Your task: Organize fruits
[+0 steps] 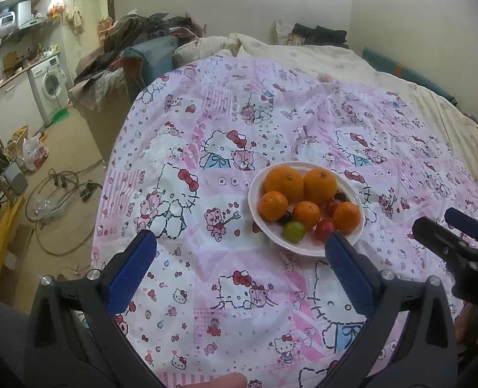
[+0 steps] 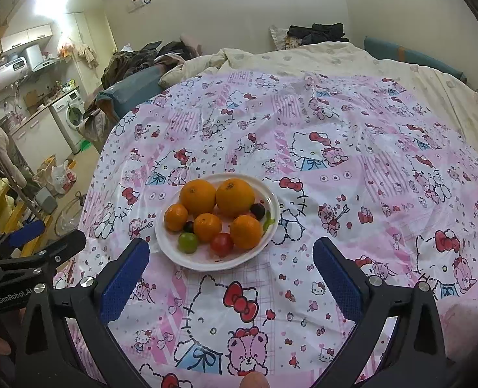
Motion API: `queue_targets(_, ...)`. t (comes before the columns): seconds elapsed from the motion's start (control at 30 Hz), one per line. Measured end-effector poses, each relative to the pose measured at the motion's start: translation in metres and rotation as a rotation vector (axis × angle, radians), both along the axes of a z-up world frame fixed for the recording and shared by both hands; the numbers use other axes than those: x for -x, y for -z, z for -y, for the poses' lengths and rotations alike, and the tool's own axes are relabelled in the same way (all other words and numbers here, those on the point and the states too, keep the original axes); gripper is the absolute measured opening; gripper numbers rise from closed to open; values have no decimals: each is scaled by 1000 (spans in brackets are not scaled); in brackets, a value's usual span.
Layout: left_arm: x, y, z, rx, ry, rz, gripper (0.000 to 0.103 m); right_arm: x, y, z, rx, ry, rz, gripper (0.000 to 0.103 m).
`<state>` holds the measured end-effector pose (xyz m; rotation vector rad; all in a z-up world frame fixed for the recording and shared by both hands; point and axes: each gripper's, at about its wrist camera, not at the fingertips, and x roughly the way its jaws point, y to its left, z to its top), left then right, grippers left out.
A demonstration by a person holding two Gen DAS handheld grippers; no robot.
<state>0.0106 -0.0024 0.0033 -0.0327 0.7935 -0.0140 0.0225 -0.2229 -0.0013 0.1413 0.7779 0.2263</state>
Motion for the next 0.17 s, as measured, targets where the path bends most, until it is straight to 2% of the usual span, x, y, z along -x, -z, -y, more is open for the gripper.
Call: queue_targets(0.17,-2,3,0,22,12,-16,103,-1,0,-2,9,-10,5,103)
